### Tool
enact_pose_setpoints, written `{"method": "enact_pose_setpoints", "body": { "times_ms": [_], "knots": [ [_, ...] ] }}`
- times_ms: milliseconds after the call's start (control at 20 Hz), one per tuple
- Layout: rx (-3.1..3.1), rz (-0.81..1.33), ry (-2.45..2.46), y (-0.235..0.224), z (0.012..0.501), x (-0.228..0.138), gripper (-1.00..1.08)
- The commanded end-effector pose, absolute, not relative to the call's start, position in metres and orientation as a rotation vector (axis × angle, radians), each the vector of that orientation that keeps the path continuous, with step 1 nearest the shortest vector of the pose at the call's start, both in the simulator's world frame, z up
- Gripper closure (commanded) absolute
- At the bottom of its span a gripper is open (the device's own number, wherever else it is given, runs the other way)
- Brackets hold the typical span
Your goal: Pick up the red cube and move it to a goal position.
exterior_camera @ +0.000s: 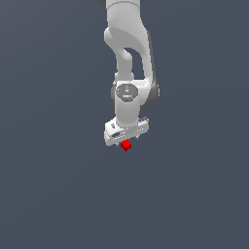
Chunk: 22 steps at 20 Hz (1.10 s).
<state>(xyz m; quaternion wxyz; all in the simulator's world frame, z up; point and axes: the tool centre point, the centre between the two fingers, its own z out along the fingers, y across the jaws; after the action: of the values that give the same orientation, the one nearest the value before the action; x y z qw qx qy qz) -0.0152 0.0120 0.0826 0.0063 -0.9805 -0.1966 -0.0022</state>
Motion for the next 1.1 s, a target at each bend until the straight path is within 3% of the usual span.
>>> {"method": "enact_pose_setpoints", "body": {
  "times_ms": [0, 550, 1050],
  "knots": [
    [-3.045, -0.006, -0.73, 0.012, 0.068, -0.018, -0.92],
    [-2.956, -0.001, -1.056, 0.01, 0.026, -0.024, -0.92],
    [-2.942, 0.0, -1.103, 0.009, 0.02, -0.025, -0.92]
  ]
}}
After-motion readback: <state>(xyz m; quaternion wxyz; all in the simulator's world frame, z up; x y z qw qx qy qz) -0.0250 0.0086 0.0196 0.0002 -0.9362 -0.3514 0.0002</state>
